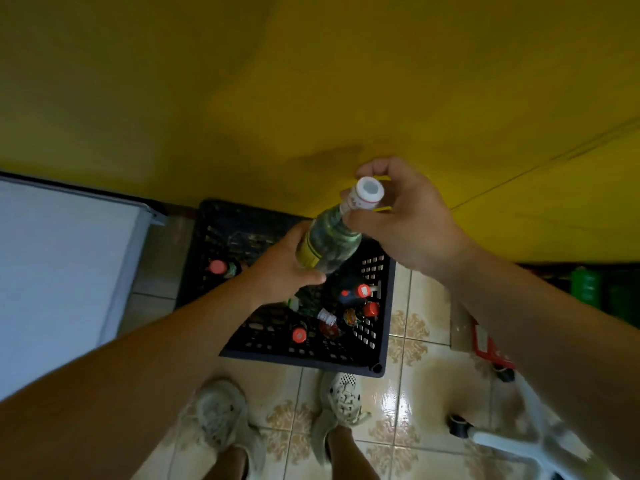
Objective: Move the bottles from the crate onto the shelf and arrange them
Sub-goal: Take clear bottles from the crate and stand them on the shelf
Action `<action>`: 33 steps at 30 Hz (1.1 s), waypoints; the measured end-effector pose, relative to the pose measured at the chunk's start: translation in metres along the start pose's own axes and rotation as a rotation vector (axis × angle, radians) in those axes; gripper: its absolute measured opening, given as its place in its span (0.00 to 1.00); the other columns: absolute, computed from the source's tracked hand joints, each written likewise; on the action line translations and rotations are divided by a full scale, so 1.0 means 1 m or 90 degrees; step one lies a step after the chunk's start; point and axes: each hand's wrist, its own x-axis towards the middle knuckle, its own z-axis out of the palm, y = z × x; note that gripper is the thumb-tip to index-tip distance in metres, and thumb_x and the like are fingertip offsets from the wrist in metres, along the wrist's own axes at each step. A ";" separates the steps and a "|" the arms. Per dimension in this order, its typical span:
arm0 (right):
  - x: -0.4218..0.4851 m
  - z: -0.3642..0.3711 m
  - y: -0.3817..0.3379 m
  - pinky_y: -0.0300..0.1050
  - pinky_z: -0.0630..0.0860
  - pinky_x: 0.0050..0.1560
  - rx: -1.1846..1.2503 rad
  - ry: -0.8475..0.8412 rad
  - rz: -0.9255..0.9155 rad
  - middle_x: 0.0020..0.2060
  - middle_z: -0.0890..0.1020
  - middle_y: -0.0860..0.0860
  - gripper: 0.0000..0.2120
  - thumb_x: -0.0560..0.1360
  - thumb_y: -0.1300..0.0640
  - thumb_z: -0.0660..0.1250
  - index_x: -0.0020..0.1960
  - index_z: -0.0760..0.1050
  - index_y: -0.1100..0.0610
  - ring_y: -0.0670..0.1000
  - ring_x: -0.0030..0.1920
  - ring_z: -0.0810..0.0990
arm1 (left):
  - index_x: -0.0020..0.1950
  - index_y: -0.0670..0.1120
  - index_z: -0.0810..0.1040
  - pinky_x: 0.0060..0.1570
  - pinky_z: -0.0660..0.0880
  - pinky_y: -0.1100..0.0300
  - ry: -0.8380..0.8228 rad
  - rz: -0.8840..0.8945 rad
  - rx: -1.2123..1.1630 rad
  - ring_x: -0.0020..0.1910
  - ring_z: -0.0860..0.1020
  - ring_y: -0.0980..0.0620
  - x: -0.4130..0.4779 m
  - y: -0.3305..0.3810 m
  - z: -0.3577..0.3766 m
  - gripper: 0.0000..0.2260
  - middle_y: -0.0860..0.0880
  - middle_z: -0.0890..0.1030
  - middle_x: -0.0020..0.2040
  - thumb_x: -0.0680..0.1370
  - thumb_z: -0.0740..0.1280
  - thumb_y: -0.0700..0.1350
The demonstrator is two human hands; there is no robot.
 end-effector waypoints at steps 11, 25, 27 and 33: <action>-0.079 -0.019 -0.274 0.40 0.74 0.42 0.094 -0.056 -0.149 0.48 0.80 0.50 0.10 0.77 0.57 0.67 0.57 0.70 0.51 0.48 0.48 0.80 | 0.68 0.56 0.61 0.60 0.75 0.54 0.232 0.141 -0.165 0.61 0.75 0.57 -0.270 0.160 -0.062 0.38 0.56 0.73 0.63 0.65 0.77 0.43; -0.215 0.036 -0.496 0.47 0.77 0.39 0.013 -0.353 -0.373 0.53 0.77 0.51 0.14 0.78 0.50 0.65 0.59 0.65 0.47 0.54 0.55 0.79 | 0.68 0.57 0.61 0.38 0.76 0.69 0.681 0.241 -0.154 0.45 0.79 0.61 -0.511 0.217 -0.017 0.40 0.56 0.76 0.49 0.65 0.78 0.35; -0.238 0.062 -0.508 0.48 0.79 0.38 0.013 -0.366 -0.420 0.51 0.78 0.52 0.07 0.78 0.52 0.65 0.53 0.68 0.46 0.55 0.52 0.81 | 0.67 0.59 0.61 0.38 0.75 0.71 0.716 0.233 -0.152 0.46 0.78 0.62 -0.539 0.205 -0.012 0.40 0.59 0.76 0.49 0.65 0.78 0.36; -0.303 0.157 -0.515 0.51 0.81 0.52 0.025 -0.472 -0.430 0.55 0.78 0.52 0.09 0.77 0.51 0.66 0.54 0.70 0.45 0.54 0.54 0.81 | 0.71 0.59 0.57 0.47 0.79 0.64 0.748 0.158 -0.201 0.50 0.79 0.55 -0.633 0.137 0.004 0.40 0.50 0.74 0.56 0.68 0.76 0.38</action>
